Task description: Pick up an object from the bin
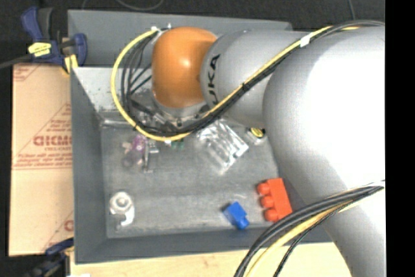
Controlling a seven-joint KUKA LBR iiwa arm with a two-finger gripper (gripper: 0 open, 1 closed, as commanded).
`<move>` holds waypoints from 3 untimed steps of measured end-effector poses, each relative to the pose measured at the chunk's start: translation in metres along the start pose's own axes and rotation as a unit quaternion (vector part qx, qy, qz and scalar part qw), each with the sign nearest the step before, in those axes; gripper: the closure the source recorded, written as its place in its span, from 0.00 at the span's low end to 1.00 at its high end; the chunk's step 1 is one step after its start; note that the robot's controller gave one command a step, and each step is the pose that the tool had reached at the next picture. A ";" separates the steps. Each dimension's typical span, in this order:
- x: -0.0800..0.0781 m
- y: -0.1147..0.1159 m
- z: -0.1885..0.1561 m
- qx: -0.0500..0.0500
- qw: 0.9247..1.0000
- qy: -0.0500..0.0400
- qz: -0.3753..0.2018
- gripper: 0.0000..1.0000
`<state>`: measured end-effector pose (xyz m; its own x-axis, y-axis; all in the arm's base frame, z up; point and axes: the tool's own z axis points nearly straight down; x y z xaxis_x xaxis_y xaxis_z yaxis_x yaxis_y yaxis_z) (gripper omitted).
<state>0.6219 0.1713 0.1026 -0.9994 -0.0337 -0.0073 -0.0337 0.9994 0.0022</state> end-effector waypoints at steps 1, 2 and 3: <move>0.008 -0.001 0.000 0.001 0.995 0.003 0.100 0.00; 0.016 0.000 0.032 0.001 0.986 0.003 0.166 0.00; 0.015 -0.001 0.031 0.000 0.986 0.002 0.166 0.00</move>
Offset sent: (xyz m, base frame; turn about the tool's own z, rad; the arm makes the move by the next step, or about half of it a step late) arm -0.0091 -0.0006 -0.0008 0.2021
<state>0.6070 0.1701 0.0713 -0.9554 0.2953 -0.0031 0.2953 0.9554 0.0032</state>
